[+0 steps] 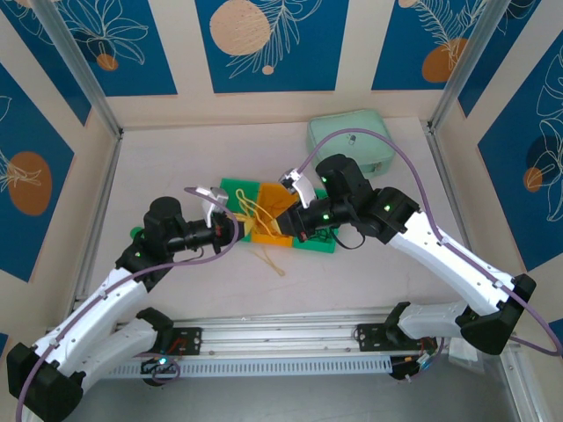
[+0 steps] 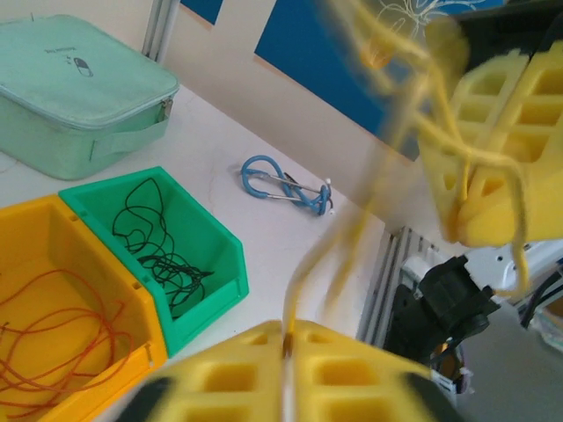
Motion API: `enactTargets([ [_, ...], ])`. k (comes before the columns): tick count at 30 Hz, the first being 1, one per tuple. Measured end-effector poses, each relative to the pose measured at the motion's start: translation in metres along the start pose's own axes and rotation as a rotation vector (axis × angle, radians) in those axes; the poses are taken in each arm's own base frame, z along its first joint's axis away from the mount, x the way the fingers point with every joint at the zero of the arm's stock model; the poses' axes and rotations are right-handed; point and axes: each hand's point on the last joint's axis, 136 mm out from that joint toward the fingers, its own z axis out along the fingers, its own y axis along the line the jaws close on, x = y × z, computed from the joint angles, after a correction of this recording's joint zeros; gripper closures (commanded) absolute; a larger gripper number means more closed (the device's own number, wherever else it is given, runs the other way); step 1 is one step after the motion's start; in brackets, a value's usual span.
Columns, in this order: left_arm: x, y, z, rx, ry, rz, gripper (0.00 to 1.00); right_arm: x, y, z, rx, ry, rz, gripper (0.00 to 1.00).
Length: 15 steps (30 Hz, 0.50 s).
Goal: Untangle the cables
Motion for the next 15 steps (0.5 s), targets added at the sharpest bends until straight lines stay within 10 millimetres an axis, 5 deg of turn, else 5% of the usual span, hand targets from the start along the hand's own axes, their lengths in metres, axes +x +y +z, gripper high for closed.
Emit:
enactTargets([
  [15, -0.0031, -0.0030, -0.0005, 0.010, -0.004, 0.008, 1.00, -0.0039, -0.0013, 0.0000, 0.000, -0.019, 0.003, 0.96],
])
